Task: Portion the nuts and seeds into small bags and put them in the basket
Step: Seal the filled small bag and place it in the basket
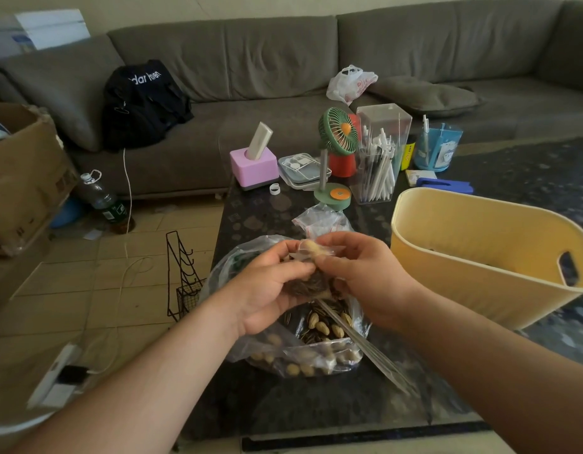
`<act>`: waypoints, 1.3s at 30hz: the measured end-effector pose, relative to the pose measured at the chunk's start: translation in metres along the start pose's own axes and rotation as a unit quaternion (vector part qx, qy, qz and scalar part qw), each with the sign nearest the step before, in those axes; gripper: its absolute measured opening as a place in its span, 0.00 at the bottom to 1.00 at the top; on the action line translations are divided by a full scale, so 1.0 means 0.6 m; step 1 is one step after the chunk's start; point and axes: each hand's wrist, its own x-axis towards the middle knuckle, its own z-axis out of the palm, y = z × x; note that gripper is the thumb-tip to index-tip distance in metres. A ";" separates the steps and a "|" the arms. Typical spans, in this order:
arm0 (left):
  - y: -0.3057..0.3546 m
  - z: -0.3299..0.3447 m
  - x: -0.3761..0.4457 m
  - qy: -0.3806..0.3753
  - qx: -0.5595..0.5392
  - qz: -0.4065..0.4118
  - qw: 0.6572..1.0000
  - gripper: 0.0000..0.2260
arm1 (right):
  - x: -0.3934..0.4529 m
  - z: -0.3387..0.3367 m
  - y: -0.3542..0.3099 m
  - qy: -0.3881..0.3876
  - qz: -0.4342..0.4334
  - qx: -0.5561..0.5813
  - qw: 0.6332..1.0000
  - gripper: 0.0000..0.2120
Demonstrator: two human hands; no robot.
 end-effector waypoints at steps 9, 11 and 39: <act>0.001 0.003 -0.005 0.004 0.037 -0.007 0.999 0.22 | -0.007 0.005 -0.011 -0.043 0.025 0.071 0.996 0.13; 0.000 0.007 -0.005 0.007 0.069 -0.005 0.998 0.25 | -0.006 0.007 -0.008 -0.031 0.001 0.065 0.997 0.13; -0.009 -0.035 -0.031 0.006 0.136 -0.035 0.990 0.19 | -0.007 0.014 -0.012 -0.061 0.060 -0.046 0.995 0.12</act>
